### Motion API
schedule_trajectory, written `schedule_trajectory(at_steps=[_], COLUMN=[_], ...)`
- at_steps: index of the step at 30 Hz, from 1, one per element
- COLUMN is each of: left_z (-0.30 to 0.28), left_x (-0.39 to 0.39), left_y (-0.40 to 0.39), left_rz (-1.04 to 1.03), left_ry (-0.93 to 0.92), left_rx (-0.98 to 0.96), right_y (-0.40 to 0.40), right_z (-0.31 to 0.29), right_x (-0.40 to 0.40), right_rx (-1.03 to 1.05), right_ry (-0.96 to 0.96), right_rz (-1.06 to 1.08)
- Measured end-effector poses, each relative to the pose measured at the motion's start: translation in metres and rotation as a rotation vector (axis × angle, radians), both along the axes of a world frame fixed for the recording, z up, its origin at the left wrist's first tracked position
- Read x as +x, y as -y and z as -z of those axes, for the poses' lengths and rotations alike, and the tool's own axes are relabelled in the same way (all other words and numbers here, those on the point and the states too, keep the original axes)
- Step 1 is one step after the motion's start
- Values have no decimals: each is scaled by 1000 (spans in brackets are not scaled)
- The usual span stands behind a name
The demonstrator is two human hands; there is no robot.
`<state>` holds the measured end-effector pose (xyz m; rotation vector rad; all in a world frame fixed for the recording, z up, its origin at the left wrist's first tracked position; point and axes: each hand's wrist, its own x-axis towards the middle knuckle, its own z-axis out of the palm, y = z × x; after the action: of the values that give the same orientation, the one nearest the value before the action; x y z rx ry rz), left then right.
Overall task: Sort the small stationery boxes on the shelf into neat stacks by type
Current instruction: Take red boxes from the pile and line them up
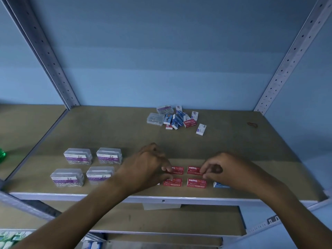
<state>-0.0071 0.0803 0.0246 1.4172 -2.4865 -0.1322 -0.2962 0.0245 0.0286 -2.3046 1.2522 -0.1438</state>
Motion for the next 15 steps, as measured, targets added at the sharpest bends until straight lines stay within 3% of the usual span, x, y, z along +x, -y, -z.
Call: schedule_trajectory(at_steps=[3,15], left_z=[5,7], left_x=[-2,-16], left_y=[-3,-5], left_rz=[18,34], left_ry=[98,47], left_rx=[-10,-39], right_y=[-6,-7], right_z=[6,11], right_x=[3,4], right_rx=[-32,-81], right_ry=[-41,-67], right_rz=[-8,-44])
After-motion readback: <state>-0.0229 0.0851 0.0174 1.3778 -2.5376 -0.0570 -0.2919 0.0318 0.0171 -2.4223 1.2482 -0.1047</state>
